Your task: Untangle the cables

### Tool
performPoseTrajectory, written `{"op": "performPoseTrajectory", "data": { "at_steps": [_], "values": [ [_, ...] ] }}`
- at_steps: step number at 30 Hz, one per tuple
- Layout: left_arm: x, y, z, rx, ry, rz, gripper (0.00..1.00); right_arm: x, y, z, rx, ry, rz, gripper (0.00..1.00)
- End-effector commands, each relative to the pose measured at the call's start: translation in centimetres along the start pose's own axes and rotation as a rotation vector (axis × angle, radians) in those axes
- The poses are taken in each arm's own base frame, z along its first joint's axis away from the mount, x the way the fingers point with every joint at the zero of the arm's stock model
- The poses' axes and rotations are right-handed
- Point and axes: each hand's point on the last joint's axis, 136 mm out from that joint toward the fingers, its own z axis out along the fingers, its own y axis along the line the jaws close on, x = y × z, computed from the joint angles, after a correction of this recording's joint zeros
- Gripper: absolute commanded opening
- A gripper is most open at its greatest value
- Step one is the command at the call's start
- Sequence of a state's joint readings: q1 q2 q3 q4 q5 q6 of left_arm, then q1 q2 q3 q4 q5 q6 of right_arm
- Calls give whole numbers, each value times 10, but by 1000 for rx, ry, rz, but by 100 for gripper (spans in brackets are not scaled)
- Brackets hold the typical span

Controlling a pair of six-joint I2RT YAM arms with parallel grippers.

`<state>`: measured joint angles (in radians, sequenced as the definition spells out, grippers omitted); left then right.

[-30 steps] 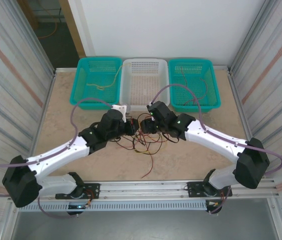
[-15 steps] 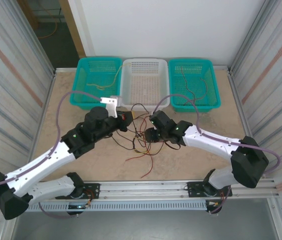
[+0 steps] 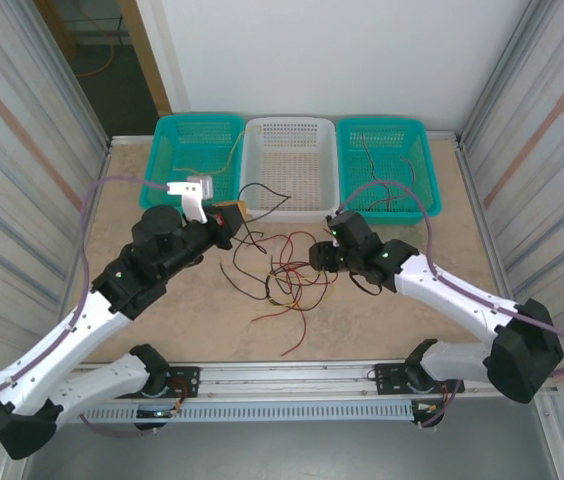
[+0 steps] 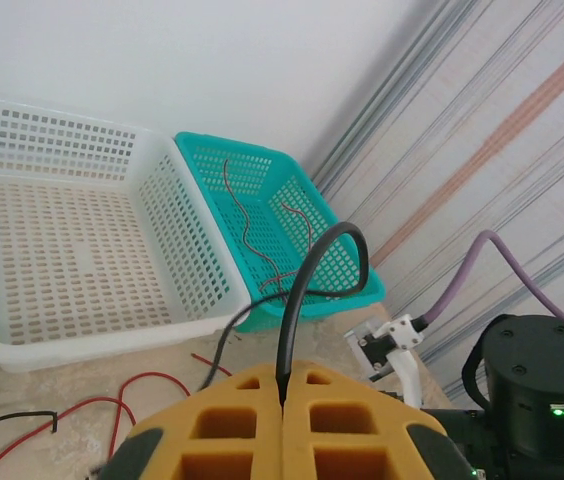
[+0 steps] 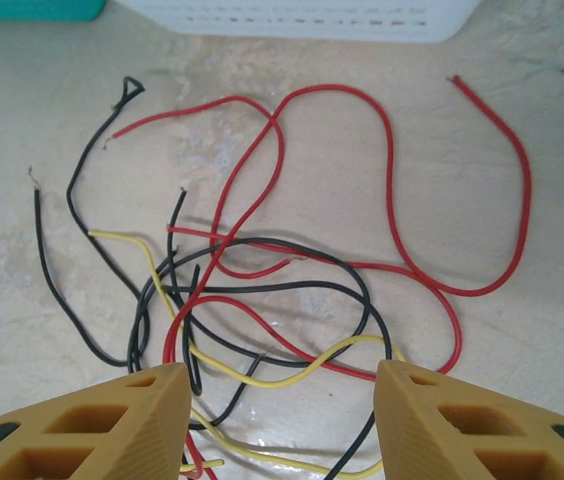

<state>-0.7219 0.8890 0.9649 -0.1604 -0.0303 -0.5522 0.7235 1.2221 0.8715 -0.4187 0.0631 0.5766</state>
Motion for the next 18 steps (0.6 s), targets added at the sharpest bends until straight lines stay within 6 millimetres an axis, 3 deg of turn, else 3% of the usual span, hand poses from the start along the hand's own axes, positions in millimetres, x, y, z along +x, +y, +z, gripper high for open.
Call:
{"op": "performPoseTrajectory", "data": {
  "at_steps": [1, 4, 8, 14, 16, 18],
  "values": [
    [-18, -9, -1, 41, -40, -23, 0, 1, -11, -9, 29, -7, 18, 51],
    [-33, -9, 9, 60, -66, -52, 0, 0, -12, -12, 28, -16, 27, 51],
    [-57, -2, 39, 70, -97, -97, 0, -2, -12, -15, 22, -23, 37, 51],
    [-78, 18, 112, -6, -84, -69, 0, 1, -23, -18, 87, -26, 72, 53],
    [-80, 30, 137, -32, -74, -92, 0, 1, -35, -22, 198, -49, 109, 68],
    [-80, 47, 163, -65, -63, -140, 0, 0, -28, -24, 209, -50, 55, 71]
  ]
}}
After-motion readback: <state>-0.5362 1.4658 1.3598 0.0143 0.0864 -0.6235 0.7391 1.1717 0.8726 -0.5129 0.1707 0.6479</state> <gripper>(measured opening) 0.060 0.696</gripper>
